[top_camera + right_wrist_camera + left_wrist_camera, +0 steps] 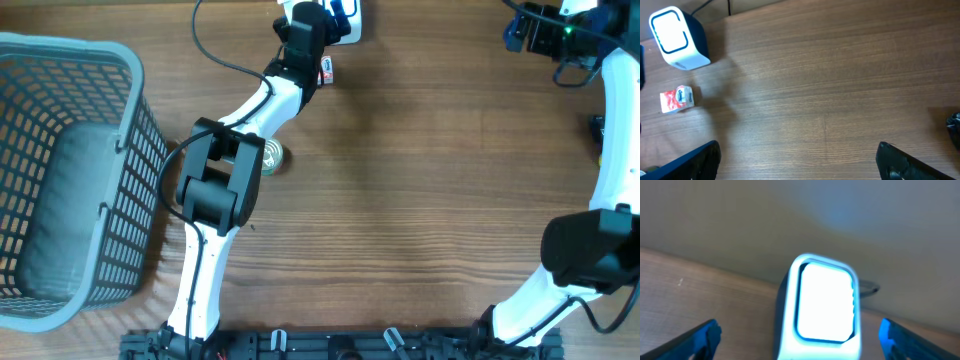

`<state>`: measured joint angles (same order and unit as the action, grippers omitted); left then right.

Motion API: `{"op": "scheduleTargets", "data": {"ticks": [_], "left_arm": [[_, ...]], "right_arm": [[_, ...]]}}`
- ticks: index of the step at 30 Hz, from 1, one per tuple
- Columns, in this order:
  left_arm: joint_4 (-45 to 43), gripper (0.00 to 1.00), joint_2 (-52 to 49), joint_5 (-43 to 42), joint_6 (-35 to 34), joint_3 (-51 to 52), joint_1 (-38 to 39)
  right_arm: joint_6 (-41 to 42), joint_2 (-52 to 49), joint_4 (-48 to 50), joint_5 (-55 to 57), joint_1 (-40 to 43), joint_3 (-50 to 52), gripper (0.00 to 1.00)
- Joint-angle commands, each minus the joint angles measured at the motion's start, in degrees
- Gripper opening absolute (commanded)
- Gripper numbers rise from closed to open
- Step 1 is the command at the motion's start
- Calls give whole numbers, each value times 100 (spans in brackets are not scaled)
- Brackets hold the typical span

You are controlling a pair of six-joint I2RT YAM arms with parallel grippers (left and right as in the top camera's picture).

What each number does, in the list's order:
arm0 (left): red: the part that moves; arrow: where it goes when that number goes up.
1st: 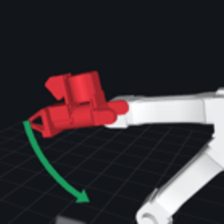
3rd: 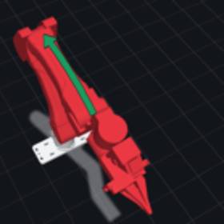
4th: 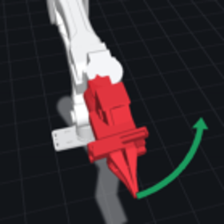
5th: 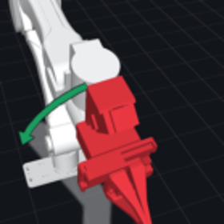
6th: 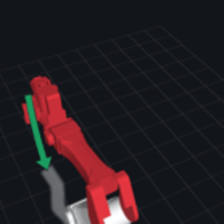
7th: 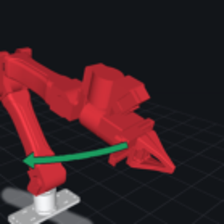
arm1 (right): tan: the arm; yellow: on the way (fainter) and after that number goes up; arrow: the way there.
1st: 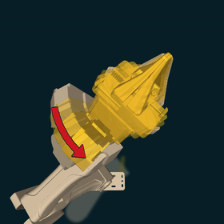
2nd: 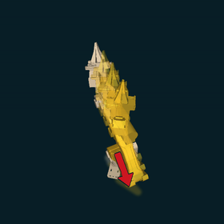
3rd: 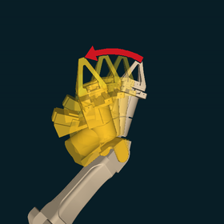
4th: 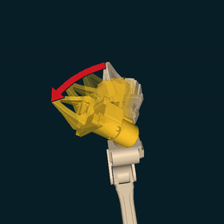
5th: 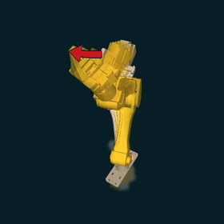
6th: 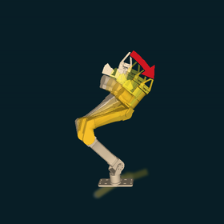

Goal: Scan the item barcode

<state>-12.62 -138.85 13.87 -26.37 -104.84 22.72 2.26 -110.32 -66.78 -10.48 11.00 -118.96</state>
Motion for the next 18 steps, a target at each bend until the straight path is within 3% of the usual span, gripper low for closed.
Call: {"op": "scheduleTargets", "data": {"ticks": [1, 9, 18], "left_arm": [[693, 100, 415, 55, 44, -109, 0], [2717, 100, 1394, 177, 44, -109, -2], [3915, 100, 2677, 857, 46, -109, -170]], "right_arm": [[-72, -472, -70, -118, -35, 48, 100], [-92, -1025, -345, -122, -278, 48, 100], [-72, -1200, -223, -149, -1725, 48, 100]]}}
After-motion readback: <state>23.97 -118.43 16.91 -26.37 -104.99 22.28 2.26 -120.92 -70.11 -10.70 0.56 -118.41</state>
